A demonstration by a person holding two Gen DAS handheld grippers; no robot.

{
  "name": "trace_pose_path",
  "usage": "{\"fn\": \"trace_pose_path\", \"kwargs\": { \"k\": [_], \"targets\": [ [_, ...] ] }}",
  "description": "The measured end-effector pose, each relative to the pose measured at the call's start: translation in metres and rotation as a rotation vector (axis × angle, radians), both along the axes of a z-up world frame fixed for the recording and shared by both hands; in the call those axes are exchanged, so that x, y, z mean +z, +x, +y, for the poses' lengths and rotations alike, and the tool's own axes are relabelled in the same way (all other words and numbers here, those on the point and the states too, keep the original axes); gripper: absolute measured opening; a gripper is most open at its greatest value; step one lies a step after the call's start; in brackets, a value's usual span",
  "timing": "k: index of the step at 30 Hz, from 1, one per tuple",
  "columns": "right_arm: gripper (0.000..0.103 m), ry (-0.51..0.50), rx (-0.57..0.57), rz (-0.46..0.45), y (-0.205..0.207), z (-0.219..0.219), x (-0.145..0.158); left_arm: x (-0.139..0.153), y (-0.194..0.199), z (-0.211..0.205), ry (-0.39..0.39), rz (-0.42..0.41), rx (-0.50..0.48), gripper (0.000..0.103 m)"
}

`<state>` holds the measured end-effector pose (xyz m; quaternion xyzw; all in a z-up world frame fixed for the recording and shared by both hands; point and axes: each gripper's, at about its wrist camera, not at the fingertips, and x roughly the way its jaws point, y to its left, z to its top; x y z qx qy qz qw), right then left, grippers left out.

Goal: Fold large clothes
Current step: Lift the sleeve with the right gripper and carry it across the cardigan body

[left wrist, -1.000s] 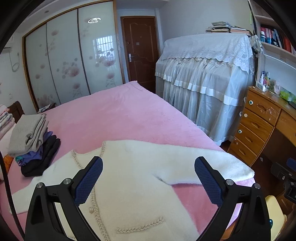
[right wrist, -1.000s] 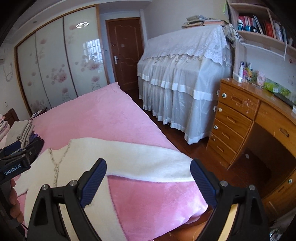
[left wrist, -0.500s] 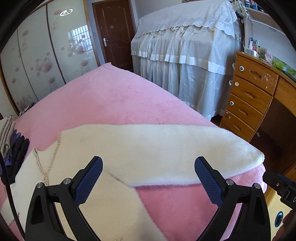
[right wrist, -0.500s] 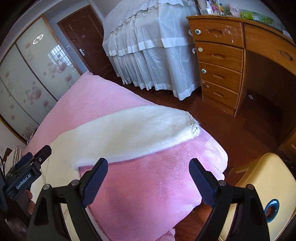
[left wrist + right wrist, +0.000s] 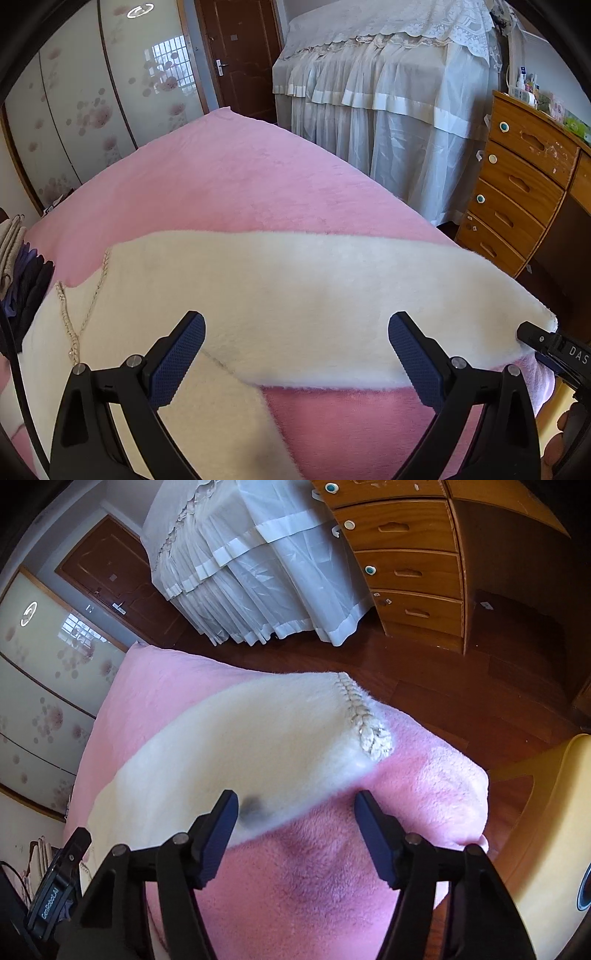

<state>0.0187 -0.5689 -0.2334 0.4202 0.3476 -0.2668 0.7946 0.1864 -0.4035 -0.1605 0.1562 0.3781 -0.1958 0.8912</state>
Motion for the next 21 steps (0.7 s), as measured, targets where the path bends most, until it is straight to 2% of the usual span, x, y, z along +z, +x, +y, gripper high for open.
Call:
{"fn": "trace_pose_path", "kwargs": {
  "k": [1,4,6,9,14,18,21],
  "targets": [
    [0.065,-0.006,-0.001,0.005,0.003,-0.001,0.0,0.0,0.001,0.002,0.001,0.002,0.006,0.099],
    [0.047,-0.03,0.0,0.018,0.012,-0.004,0.001,0.004,0.003,0.007,0.002,0.011,0.025,0.099],
    [0.023,-0.058,0.018,0.028,0.018,-0.006,0.004,0.007,0.004,0.011,0.008,0.018,0.037,0.099],
    [0.011,-0.09,0.03,0.007,0.017,-0.002,0.017,0.014,0.004,0.02,0.012,0.029,0.049,0.099],
    [0.01,-0.251,0.111,-0.094,0.016,0.036,0.075,0.035,0.002,0.05,-0.004,0.039,0.08,0.099],
    [0.01,-0.373,0.252,-0.215,0.031,0.088,0.134,0.052,0.002,0.09,-0.025,0.02,0.148,0.099],
    [0.01,-0.448,0.372,-0.281,0.049,0.135,0.164,0.062,0.007,0.127,-0.037,0.023,0.208,0.099]
  ]
}}
